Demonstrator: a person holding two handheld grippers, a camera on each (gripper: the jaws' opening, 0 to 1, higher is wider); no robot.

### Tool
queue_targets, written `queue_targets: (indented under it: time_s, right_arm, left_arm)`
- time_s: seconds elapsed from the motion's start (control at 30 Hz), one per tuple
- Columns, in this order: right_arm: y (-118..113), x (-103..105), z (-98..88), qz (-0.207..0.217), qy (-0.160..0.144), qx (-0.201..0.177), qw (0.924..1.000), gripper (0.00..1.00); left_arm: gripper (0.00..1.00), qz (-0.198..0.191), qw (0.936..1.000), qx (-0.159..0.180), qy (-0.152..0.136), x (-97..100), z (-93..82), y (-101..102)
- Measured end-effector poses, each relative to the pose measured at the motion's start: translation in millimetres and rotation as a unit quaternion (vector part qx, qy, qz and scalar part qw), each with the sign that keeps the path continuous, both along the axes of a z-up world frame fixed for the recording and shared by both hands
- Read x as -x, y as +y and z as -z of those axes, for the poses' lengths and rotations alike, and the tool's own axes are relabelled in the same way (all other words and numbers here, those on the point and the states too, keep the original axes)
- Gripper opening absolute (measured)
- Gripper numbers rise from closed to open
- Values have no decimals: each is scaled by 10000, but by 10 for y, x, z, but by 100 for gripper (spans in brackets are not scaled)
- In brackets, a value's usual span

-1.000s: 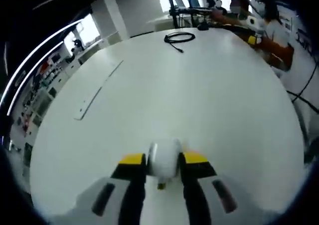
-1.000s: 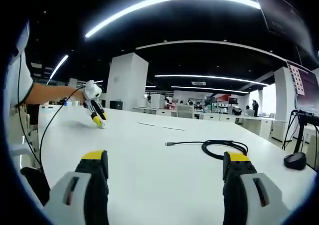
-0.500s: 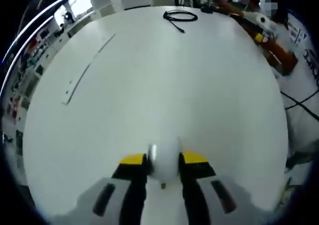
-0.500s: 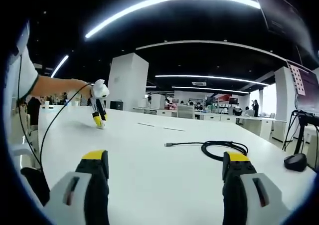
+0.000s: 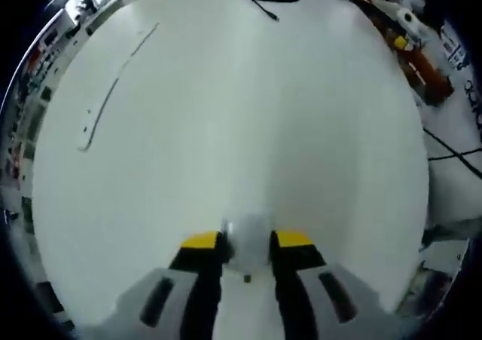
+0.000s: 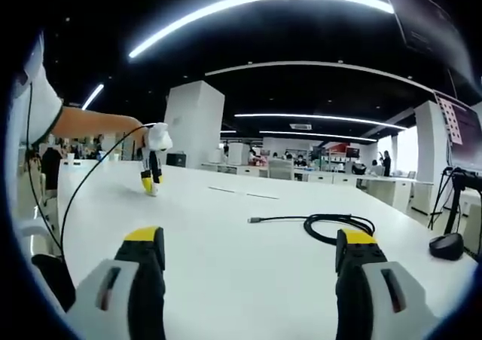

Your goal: Plug the desk Type‑C cable into the charger adapter.

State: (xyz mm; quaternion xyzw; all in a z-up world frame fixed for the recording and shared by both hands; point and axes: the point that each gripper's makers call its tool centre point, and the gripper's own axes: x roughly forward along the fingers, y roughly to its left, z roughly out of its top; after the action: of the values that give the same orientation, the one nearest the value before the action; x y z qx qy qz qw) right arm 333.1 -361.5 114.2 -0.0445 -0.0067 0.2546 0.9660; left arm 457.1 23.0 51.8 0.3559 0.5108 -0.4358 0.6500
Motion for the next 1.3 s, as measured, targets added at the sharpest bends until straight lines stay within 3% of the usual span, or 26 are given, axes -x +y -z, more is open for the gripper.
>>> queue_targets:
  time_s: [0.03,0.2,0.47,0.93,1.03,1.3]
  right_arm:
    - [-5,-2,-2,6,-2,-11,10000,95]
    - [-9,-9,-3,8,1,-12,10000,95]
    - [5,-4,-12,-11,-24,25,10000,95]
    - [32,-10,-20,-44,-34,45,10000,94]
    - [26,-10,-21,-34,-32,39,10000,94]
    - [51,-16,-32,-64,-34,40,10000,94]
  left_arm:
    - [24,90,9999,-33,112,43,1,6]
    - [24,21,9999,-82,114,71,7,-17]
    - [24,-355,9993,-3,91,222,8,-32]
    - [24,-337,9994,-18,-8,425,14,-78]
    - [24,-332,9994,10,-19,347,14,-53]
    - [24,-274,9996,12,-37,357,18,-43]
